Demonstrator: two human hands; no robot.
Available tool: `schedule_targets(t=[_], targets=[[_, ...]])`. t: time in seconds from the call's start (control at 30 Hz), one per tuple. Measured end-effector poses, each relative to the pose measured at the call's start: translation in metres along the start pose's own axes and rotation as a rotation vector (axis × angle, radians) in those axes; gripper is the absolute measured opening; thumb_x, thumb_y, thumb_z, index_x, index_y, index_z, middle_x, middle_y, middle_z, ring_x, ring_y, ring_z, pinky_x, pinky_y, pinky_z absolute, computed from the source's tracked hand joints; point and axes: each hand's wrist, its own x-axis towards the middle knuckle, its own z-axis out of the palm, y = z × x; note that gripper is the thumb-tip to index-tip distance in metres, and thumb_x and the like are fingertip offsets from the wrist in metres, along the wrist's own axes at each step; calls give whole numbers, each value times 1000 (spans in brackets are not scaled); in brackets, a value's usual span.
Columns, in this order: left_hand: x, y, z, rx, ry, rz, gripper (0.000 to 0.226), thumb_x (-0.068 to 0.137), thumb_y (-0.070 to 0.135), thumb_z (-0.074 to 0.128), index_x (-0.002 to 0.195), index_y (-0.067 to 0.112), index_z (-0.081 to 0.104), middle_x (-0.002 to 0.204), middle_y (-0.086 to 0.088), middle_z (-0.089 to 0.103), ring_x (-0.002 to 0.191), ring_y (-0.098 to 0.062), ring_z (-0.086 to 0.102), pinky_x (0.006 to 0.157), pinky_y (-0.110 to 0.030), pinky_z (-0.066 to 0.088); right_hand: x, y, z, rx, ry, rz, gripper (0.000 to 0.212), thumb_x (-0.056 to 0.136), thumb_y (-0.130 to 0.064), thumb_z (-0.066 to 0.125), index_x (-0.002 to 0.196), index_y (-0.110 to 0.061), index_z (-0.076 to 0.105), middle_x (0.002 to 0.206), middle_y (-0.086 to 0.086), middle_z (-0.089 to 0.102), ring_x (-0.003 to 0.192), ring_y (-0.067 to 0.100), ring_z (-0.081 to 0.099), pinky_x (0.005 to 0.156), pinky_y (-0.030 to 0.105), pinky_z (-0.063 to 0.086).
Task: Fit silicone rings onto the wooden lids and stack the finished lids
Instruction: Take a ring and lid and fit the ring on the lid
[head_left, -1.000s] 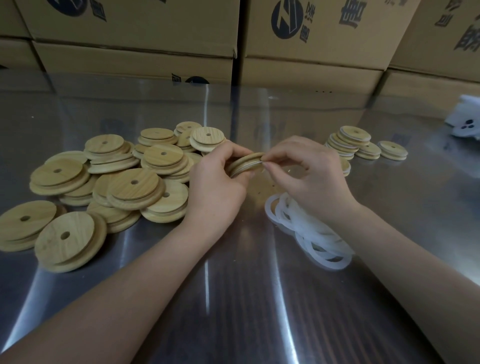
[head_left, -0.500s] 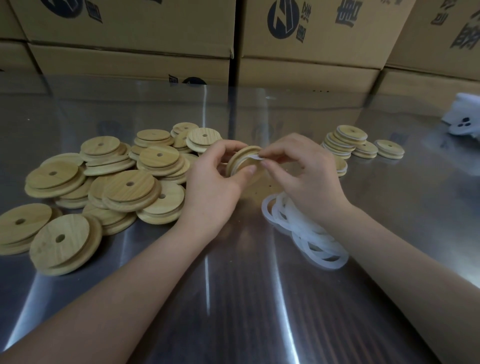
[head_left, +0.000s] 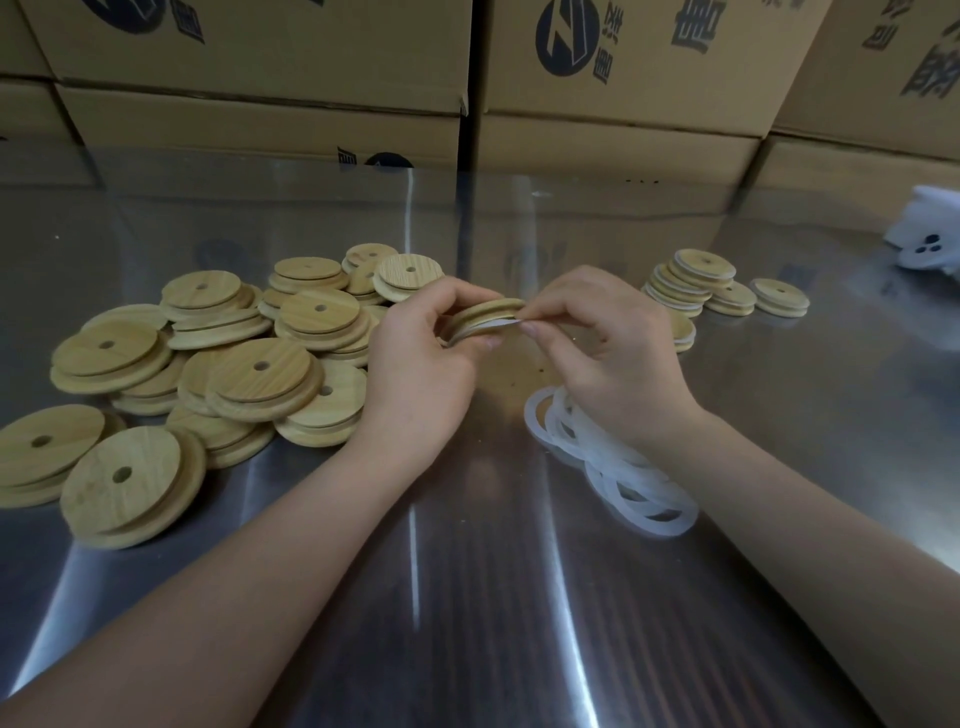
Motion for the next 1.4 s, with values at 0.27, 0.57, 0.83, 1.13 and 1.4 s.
schedule_targets(t=[0.27,0.57,0.83,1.13,1.4], targets=[[0,-1,1,-6,-3,6,37,79,-7,70,82,30,66,78,16,68,82,-2,65,79,-19,50,0,0,-1,12,3,24,4,83,4,71,82,1,71,78,8,65,75,20,61,68,36,51],[-1,-2,1,2,-8,2,31,80,-7,68,87,23,67,84,11,69,86,-5,65,82,-22,51,0,1,-2,32,-38,61,3,82,3,73,82,0,73,79,8,67,76,21,63,69,36,52],[-1,-3,2,-51,5,-40,34,80,-3,71,85,30,66,80,17,68,83,0,65,77,-15,49,2,3,-7,110,-85,140,7,83,1,72,88,-3,74,85,7,66,84,16,64,76,21,52],[-3,0,1,-84,-29,-26,25,80,1,75,90,23,68,84,12,69,84,0,65,78,-14,50,4,8,-9,205,-138,263,4,85,-2,71,87,-6,71,89,4,65,87,12,62,79,19,48],[0,-2,2,-69,-24,-19,30,81,1,74,85,29,65,79,16,67,82,-2,65,79,-17,51,3,6,-7,165,-105,224,7,86,-1,67,84,-8,68,85,4,62,83,17,60,73,34,51]])
